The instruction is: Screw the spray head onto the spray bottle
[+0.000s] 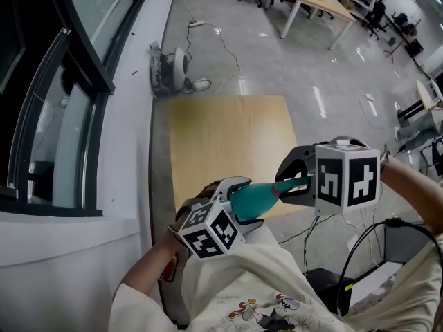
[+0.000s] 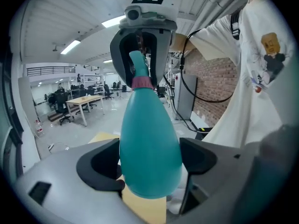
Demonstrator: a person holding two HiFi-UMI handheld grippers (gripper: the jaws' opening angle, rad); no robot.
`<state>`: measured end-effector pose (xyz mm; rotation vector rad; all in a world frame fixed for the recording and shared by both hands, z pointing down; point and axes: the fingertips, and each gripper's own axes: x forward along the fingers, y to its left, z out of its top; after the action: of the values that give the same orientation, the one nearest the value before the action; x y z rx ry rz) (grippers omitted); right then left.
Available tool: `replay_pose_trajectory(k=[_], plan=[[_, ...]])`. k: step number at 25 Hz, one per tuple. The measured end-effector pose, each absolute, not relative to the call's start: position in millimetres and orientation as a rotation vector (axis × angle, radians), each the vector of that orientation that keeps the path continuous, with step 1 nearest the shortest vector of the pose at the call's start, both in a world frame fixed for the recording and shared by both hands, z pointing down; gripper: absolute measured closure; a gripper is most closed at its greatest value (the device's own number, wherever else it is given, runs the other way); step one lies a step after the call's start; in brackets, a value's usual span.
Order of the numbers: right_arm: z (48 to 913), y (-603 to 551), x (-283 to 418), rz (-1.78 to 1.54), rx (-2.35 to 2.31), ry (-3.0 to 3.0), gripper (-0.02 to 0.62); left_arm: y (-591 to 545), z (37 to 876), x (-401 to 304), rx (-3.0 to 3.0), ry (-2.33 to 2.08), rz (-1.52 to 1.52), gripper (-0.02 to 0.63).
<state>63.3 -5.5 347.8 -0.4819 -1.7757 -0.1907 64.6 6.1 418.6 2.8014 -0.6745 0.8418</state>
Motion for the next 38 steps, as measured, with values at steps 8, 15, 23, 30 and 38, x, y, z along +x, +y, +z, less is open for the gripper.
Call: replay_pose_trajectory(k=[8, 15, 23, 30, 38], plan=[[337, -19, 52, 0.023, -0.332, -1.826, 0.468, -9, 410, 58, 2.786, -0.982, 0.784, 0.199], [320, -44, 33, 0.361, -0.044, -1.894, 0.468, -34, 388, 27, 2.694, -1.588, 0.888, 0.201], [302, -42, 29, 0.258, -0.118, -1.980, 0.468, -39, 368, 17, 2.740, -1.802, 0.911, 0.202], [271, -32, 31, 0.044, -0.261, -2.054, 0.468, -34, 333, 16, 2.838, -1.921, 0.975, 0.201], [239, -16, 45, -0.396, -0.441, -2.054, 0.468, -24, 297, 23, 3.043, -1.793, 0.970, 0.199]])
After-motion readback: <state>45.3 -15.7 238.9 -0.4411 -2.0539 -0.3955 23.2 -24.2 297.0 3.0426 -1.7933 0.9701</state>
